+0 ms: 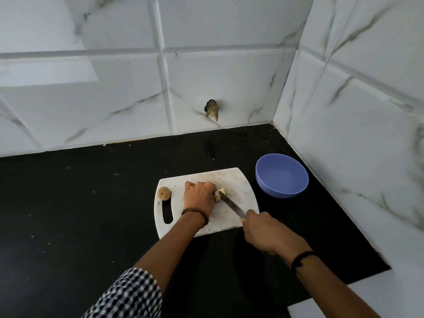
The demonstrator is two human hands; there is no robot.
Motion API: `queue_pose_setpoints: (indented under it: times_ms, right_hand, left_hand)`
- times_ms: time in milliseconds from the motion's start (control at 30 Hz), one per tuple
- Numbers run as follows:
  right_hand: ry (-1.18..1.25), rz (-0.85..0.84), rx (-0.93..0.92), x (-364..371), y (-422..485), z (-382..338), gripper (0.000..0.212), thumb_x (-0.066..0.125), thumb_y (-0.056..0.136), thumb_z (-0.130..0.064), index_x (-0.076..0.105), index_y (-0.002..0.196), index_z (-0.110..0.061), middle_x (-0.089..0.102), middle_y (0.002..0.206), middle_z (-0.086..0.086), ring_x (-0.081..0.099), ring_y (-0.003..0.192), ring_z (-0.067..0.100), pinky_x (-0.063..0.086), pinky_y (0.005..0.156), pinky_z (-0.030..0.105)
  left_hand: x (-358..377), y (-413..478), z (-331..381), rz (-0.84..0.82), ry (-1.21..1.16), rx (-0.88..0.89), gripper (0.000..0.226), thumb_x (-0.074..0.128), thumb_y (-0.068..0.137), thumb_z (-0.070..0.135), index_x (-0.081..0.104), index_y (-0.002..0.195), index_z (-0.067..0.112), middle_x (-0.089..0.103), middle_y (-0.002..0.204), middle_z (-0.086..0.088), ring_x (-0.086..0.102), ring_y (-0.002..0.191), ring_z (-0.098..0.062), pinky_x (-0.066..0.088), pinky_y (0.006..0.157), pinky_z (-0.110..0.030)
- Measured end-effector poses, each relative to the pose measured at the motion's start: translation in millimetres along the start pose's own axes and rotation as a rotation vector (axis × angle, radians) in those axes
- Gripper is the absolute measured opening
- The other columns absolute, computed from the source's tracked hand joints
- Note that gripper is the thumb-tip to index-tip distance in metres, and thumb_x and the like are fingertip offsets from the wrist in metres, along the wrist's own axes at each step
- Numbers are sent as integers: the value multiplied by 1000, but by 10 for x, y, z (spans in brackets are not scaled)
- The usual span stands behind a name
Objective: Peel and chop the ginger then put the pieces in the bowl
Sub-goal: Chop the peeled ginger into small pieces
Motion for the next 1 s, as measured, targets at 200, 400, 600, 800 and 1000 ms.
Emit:
queue_pose_setpoints:
  times_ms: [200,400,600,800,1000]
  right_hand:
    - [17,-16,-10,-52,-20,45,24,42,102,-36,48,117,-18,53,102,3,61,86,17,50,70,29]
    - [-6,3,-9,0,-70,79,25,41,103,-36,48,118,-17,53,104,5,61,88,18,55,78,33]
    - [17,19,-22,-6,-178,208,24,38,104,-38,50,111,-19,53,91,-1,54,66,8,42,54,22]
    - [192,97,-7,142,-137,380,27,36,103,-44,52,97,-23,60,86,1,52,62,8,44,55,24]
    - [247,175,-22,206,-106,326,30,33,103,-46,50,95,-22,56,85,2,50,59,8,38,51,23]
  left_hand:
    - [-7,-46,21,17,-23,33,25,53,93,21,63,114,29,65,99,2,59,97,-18,32,93,-36]
    - [-4,-46,19,-12,8,55,23,56,92,25,65,112,31,63,98,4,57,95,-17,33,90,-34]
    - [15,-50,-1,-4,-5,74,24,57,92,26,64,114,30,63,99,3,57,96,-17,36,91,-34]
    - [26,-60,-80,-10,-56,61,24,63,88,35,66,110,27,61,100,4,55,97,-16,35,88,-33]
    - [18,-16,-149,-28,-98,38,34,69,81,39,60,110,24,62,106,3,56,103,-19,39,91,-36]
Point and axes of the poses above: each hand's wrist, its own y-axis towards the middle knuckle, its own x-axis out of the palm, z = x × y, the point moved 3 cm from there along y, towards the middle knuckle
